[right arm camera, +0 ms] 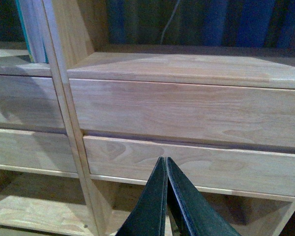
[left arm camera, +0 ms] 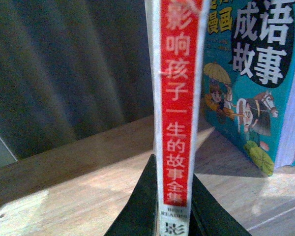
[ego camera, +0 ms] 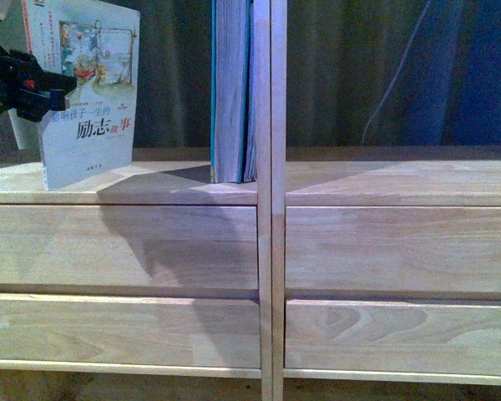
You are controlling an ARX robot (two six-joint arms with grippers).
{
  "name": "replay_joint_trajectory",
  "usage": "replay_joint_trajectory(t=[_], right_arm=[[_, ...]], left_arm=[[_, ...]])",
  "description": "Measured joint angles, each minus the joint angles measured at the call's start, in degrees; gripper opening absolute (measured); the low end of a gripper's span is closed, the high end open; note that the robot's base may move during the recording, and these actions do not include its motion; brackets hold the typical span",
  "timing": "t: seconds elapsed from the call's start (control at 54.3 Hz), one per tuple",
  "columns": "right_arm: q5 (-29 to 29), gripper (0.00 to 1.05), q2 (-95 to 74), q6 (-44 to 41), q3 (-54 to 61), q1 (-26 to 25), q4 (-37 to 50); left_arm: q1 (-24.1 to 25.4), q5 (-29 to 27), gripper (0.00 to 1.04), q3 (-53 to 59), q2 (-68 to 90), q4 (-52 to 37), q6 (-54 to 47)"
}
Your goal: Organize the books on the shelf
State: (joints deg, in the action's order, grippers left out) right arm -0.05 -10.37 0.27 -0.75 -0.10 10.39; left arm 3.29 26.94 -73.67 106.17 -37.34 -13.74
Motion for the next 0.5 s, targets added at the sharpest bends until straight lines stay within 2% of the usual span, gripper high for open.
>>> replay_joint_trajectory(t=[0.147, 0.497], right_arm=[[0.09, 0.03, 8.46, 0.00, -0.02, 0.00, -9.73], [0.02, 0.03, 9.99, -0.02, -0.02, 0.00, -10.32]], left_arm=[[-1.75, -1.51, 0.07, -3.58, 2.49, 0.02, 0.31], [-7.21, -5.05, 0.07, -12.17, 8.90, -0.39, 2.80]])
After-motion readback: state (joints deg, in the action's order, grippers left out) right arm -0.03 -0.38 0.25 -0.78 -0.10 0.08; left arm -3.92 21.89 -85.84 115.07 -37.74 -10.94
